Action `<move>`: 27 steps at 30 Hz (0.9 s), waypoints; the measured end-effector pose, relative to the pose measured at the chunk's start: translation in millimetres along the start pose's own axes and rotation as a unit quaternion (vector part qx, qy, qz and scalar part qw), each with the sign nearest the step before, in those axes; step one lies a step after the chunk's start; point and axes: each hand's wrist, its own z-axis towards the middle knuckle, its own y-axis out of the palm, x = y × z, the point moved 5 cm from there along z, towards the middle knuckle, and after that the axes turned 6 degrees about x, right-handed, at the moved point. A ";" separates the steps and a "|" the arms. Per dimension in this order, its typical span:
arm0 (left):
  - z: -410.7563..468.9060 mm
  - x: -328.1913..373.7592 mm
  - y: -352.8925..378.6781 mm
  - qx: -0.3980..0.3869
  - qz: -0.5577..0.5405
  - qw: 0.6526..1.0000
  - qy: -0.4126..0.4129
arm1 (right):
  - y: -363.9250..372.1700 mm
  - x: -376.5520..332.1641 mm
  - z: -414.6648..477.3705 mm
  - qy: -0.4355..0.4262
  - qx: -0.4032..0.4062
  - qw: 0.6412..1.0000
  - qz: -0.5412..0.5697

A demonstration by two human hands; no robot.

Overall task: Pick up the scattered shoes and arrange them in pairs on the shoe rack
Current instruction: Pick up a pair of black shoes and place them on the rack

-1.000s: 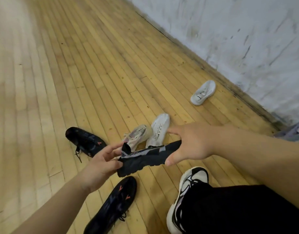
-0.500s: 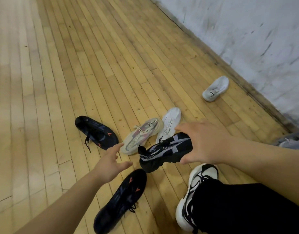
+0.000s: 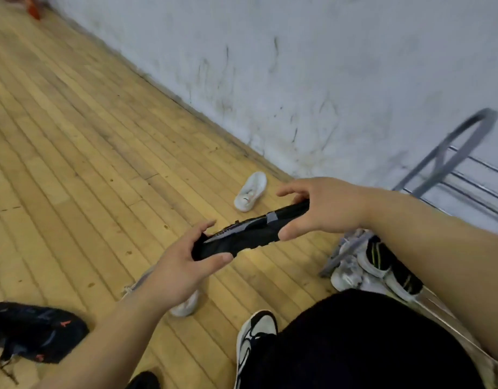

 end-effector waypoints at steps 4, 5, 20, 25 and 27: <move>19.0 114.4 66.7 -0.096 0.069 0.985 0.122 | -58.8 82.9 -116.1 0.106 0.102 0.984 0.097; 16.4 143.2 90.9 -0.134 0.088 0.975 0.151 | -67.3 104.7 -151.6 0.132 0.128 0.977 0.112; -281.2 317.1 524.3 -0.519 0.353 0.625 0.465 | 143.7 311.6 -656.5 0.449 0.380 0.699 0.407; -394.0 268.2 621.2 -0.593 0.359 0.514 0.505 | 264.4 325.3 -743.5 0.527 0.386 0.597 0.466; -420.9 237.1 647.2 -0.608 0.356 0.498 0.505 | 308.7 331.3 -764.9 0.558 0.379 0.569 0.470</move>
